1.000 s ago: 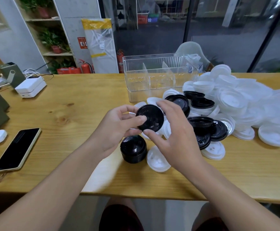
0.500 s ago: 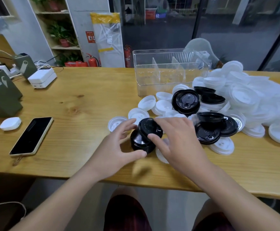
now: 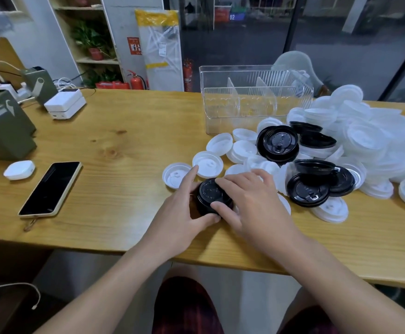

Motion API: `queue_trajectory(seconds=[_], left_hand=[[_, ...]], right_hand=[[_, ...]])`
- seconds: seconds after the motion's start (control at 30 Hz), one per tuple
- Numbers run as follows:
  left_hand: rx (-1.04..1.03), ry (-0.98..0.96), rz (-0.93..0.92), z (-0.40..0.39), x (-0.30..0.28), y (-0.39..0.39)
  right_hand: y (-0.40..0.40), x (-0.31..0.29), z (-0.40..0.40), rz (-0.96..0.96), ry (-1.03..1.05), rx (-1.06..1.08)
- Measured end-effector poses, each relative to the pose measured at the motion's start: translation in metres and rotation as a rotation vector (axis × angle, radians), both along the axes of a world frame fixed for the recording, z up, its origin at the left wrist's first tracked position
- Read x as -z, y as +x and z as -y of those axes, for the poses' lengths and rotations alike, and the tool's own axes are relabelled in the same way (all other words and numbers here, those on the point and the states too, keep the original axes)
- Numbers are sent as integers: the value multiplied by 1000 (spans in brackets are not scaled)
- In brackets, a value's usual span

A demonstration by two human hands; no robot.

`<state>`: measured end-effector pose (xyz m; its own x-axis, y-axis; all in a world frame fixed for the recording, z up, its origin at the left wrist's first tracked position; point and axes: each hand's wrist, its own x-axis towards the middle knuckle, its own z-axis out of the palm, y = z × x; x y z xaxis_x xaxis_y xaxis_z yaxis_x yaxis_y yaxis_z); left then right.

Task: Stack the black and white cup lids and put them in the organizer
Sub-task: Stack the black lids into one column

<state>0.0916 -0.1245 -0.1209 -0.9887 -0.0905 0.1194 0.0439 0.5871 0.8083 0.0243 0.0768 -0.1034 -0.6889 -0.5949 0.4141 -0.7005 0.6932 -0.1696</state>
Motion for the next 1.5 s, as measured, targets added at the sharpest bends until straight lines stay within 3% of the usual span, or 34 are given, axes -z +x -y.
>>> queue_trajectory(seconds=[0.2, 0.33, 0.53, 0.97, 1.17, 1.3, 1.5], left_hand=[[4, -56, -41, 0, -4, 2], [-15, -49, -19, 1, -3, 3], [-6, -31, -22, -7, -12, 3], [-31, -43, -21, -6, -20, 44], [62, -72, -32, -32, -22, 43], [83, -61, -49, -54, -20, 37], [108, -57, -71, -90, -13, 29]], right_hand=[[6, -8, -15, 105, -57, -37], [23, -3, -52, 65, -240, 62], [34, 19, -90, 129, -216, 138], [4, 24, -41, 117, -265, 119], [11, 31, -71, -26, -348, 101], [13, 31, -116, -199, -294, 201], [11, 31, -154, -221, -215, 323]])
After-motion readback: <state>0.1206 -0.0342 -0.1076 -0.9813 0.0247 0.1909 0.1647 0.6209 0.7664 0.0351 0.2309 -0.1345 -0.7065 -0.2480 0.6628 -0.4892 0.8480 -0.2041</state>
